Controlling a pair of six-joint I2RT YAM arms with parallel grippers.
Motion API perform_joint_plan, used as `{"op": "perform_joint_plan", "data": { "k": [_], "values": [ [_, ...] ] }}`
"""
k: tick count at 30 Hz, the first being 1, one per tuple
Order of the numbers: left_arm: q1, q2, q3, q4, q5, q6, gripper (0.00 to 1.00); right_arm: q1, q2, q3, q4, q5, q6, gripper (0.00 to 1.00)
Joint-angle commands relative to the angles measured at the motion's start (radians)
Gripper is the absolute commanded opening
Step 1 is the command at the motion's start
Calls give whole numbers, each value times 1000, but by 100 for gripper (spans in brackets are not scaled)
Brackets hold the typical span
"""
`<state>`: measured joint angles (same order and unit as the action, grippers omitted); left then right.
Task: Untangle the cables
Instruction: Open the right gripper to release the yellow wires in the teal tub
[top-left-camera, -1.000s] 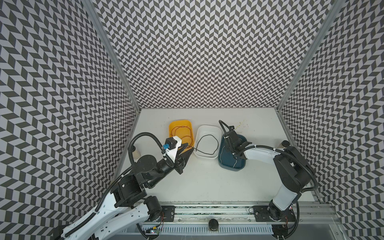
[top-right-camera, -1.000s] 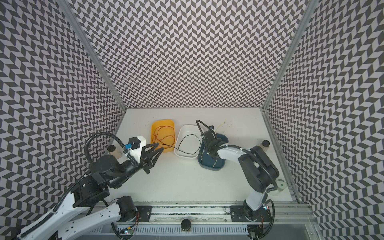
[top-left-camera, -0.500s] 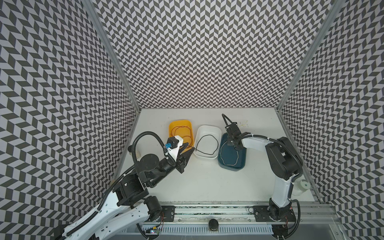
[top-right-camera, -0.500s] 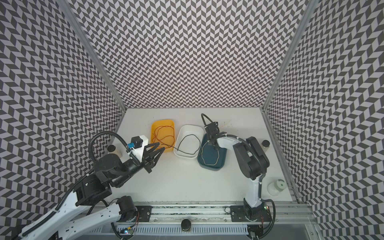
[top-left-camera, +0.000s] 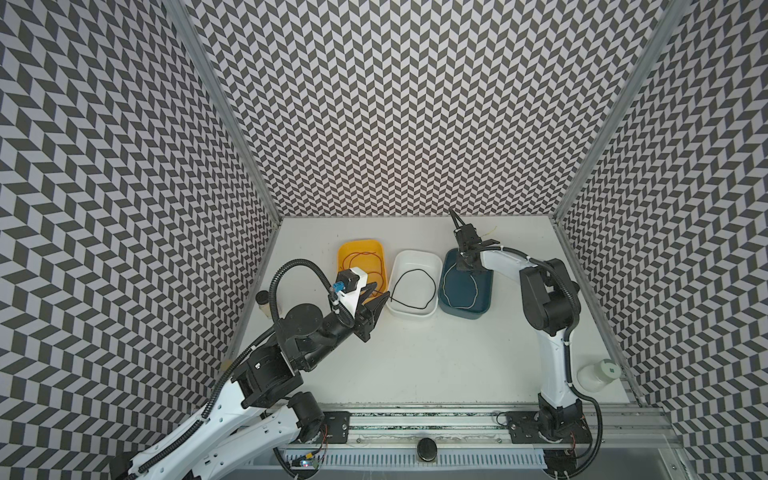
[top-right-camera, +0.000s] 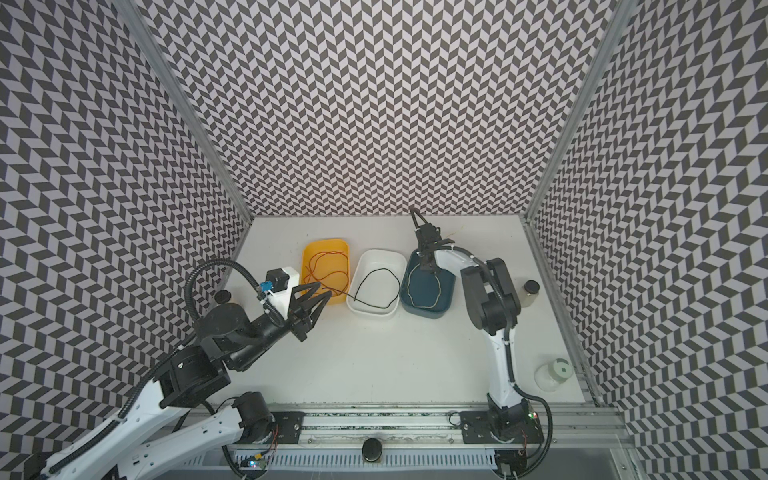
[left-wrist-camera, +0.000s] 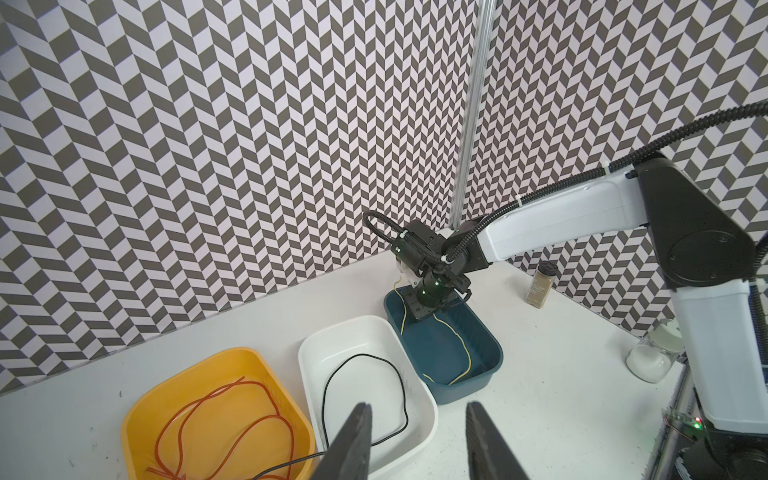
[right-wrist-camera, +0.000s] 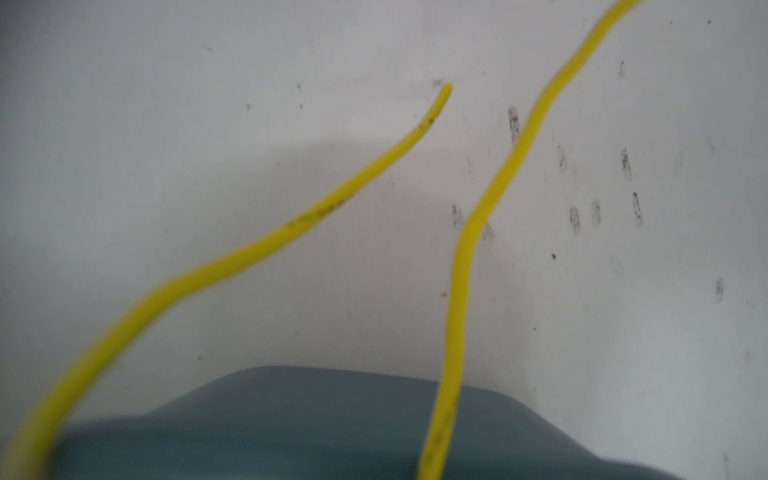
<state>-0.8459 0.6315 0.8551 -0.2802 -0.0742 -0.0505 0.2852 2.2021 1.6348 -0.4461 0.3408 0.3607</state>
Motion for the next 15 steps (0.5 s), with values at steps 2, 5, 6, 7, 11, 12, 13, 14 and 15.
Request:
{"op": "perform_joint_plan", "data": {
  "k": [2,5,6,7,11,12,13,14,15],
  "values": [
    [11,-3,-14,31,3,-9,40,-11,2,4,-39,34,8,0],
    [11,-9,-20,34,-5,-6,40,-9,30,45,-70,61,22,0],
    [11,-9,-20,34,-7,-5,40,-9,32,65,-105,69,28,0],
    [11,-11,-19,33,-8,-4,40,-5,18,45,-87,72,24,0],
    [18,-17,-20,40,2,-12,40,16,-95,-90,6,101,22,1],
    [21,-17,-21,42,6,-15,40,23,-121,-116,19,109,22,2],
    [22,-18,-20,44,9,-16,40,31,-141,-133,22,123,23,2],
    [22,-18,-20,44,9,-18,40,44,-167,-152,31,152,17,2],
    [22,-19,-21,44,11,-18,40,58,-191,-179,49,175,7,3]
  ]
}}
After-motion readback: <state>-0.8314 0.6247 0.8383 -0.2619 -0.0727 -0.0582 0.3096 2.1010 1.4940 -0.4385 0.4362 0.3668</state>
